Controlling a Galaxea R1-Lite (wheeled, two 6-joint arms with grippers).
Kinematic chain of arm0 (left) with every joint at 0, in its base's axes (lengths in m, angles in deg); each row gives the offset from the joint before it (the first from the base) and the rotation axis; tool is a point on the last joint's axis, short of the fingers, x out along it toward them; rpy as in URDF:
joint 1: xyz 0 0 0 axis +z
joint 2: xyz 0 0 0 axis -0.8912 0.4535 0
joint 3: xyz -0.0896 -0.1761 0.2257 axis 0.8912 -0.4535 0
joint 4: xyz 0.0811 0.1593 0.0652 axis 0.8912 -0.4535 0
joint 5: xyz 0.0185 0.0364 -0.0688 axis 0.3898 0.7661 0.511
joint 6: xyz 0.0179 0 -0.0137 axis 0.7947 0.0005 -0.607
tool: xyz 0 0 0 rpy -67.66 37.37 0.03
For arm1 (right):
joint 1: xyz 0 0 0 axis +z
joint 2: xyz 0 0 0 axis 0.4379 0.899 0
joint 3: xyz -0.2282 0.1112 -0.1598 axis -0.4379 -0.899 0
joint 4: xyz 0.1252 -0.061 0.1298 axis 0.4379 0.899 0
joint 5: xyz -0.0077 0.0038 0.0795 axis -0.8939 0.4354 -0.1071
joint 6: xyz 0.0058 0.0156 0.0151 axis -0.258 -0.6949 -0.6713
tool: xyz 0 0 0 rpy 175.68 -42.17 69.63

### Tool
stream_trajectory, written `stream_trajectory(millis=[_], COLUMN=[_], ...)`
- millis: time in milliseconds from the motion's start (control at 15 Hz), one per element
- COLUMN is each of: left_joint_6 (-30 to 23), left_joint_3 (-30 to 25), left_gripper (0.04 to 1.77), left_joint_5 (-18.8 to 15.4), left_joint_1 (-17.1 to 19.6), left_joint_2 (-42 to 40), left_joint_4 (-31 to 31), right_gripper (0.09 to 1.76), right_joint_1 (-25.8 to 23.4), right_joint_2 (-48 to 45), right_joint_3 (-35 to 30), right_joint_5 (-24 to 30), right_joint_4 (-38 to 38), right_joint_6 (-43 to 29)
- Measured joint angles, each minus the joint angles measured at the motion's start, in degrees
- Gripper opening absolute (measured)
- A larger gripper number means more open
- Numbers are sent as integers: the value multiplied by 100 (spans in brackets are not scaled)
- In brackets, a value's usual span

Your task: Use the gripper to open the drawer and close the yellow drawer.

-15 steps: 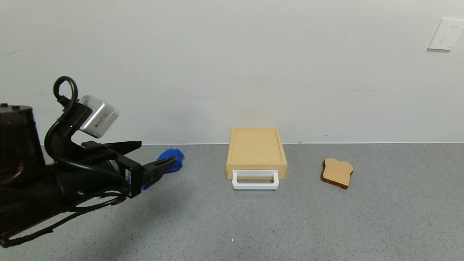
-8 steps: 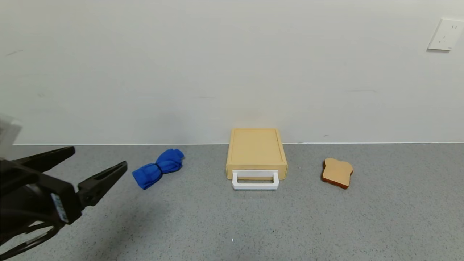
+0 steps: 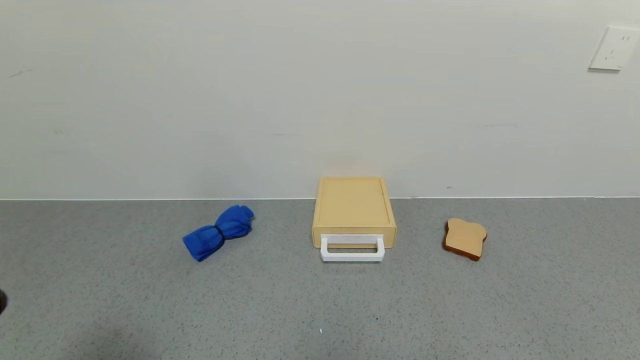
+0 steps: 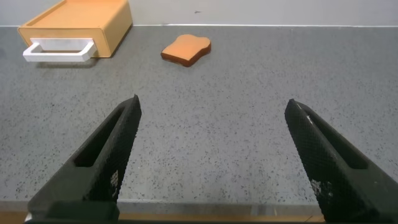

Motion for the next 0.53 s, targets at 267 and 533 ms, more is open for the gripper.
stream_trajectory(millis=[267,533], left_joint_6=[12,-13], left_joint_3=[-15,-295], left_gripper=[170,170], left_joint_5=[11,-296], left_joint_1=[774,920], left_joint_2=[-958,-1943], left_joint_4=[-173,-656], right_gripper=[170,170], right_joint_1=[0,0], right_joint_2=[0,0], right_joint_3=[0,0], right_joint_5=[0,0], right_joint_4=[0,0], right_joint_6=[-2,0])
